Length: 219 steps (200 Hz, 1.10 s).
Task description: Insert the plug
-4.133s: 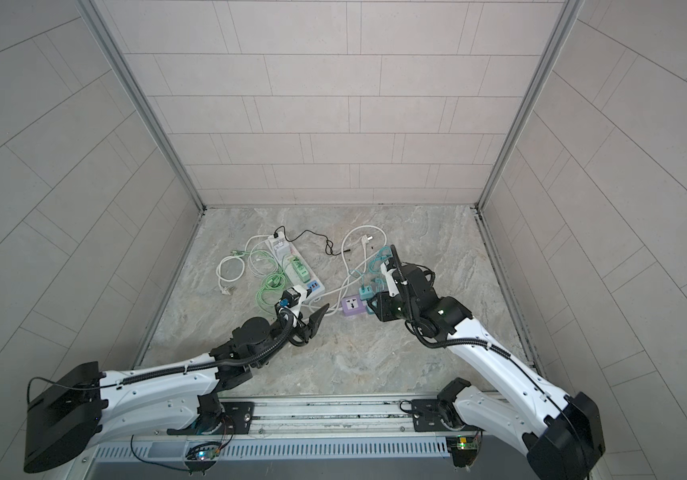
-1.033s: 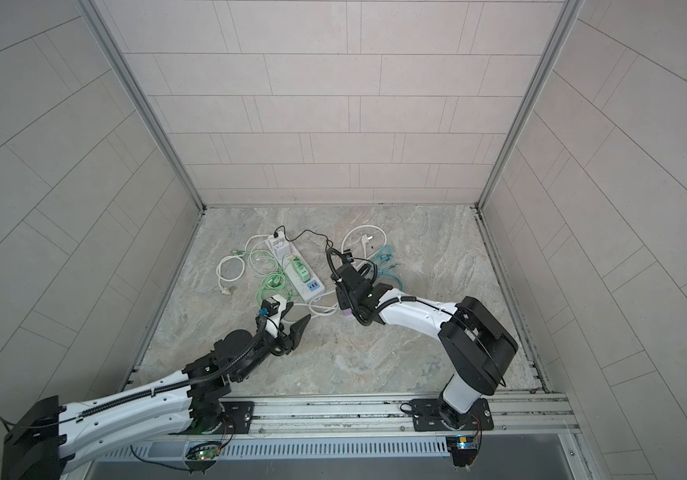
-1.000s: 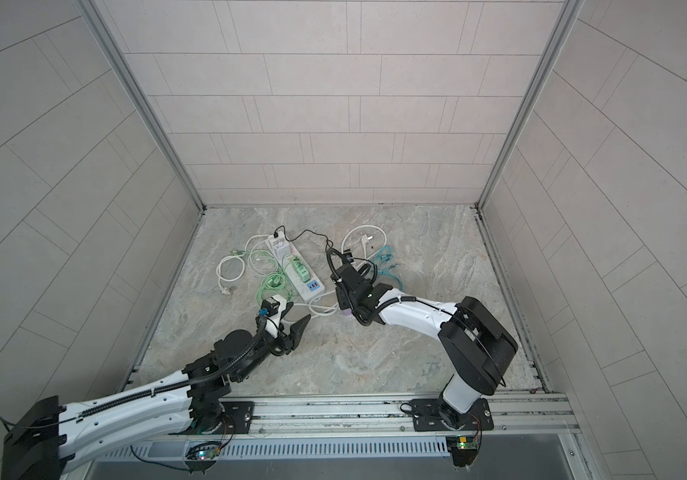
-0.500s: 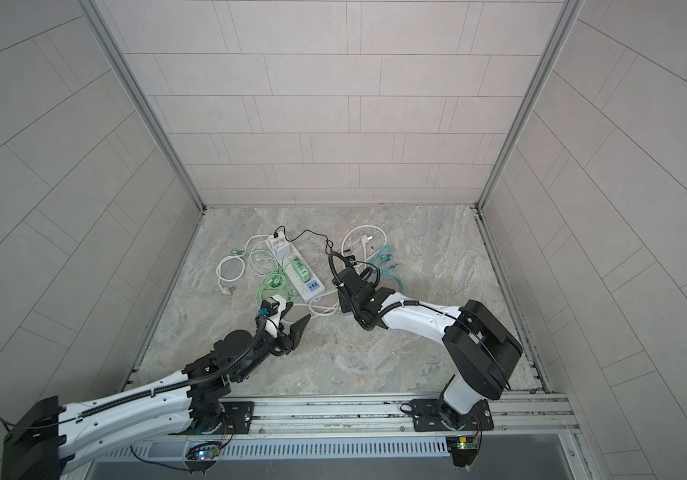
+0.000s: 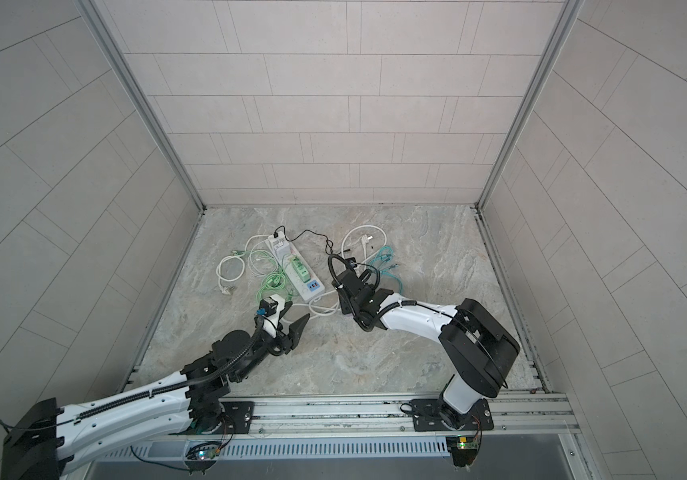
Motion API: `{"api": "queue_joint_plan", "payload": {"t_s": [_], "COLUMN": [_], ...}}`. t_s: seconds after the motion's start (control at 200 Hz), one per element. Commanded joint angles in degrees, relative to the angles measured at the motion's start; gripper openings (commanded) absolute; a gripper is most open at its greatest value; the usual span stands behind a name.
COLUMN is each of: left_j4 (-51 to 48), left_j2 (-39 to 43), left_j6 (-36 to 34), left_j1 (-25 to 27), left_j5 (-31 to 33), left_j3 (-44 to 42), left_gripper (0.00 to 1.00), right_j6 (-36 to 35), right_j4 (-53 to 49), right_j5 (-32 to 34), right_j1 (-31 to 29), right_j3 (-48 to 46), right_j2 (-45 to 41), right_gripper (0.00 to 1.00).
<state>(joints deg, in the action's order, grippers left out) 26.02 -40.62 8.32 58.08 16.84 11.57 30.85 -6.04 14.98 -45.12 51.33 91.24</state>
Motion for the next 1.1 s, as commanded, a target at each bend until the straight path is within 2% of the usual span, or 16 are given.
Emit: {"api": "queue_joint_plan", "payload": {"t_s": [0.0,0.225,0.38,0.585,0.676,0.856,0.981,1.091], "left_j4": [-0.25,-0.58,-0.44,-0.28,-1.09,-1.48,-3.38,-3.84], "left_j2": [0.89,1.77,1.51,1.19,0.98,1.07,1.70,2.72], "left_j6": [-1.07,-1.53,-1.48,-1.71,-1.70,-1.21,1.09,0.47], "left_j1": [-0.02,-0.07,-0.06,-0.08,-0.06,-0.08,-0.08,-0.23], "left_j5": [1.21,2.61,2.24,2.71,3.07,8.86,18.56,21.30], "left_j3": [-0.28,0.07,0.22,0.44,0.98,0.58,0.31,0.03], "left_gripper": [0.65,0.65,0.65,0.65,0.65,0.66,0.67,0.68], "right_j6": [1.08,-0.74,-5.73,-4.93,-3.82,-3.95,-4.36,-4.66], "right_j4": [-2.41,-0.91,-6.19,-3.66,-2.63,-4.14,-5.41,-6.90], "right_j5": [0.74,-0.11,-1.82,-1.59,-1.85,-1.39,1.00,1.85], "right_j1": [-0.49,-0.81,-1.27,-1.42,-1.46,-1.46,-1.38,-1.28], "right_j3": [-3.49,-6.78,-4.77,-7.42,-7.85,-5.53,-4.27,-3.17], "right_j2": [0.67,0.95,0.98,0.84,1.73,0.42,-1.59,-1.83], "right_gripper": [0.04,0.03,0.03,0.04,0.08,0.13,0.14,0.33]}}
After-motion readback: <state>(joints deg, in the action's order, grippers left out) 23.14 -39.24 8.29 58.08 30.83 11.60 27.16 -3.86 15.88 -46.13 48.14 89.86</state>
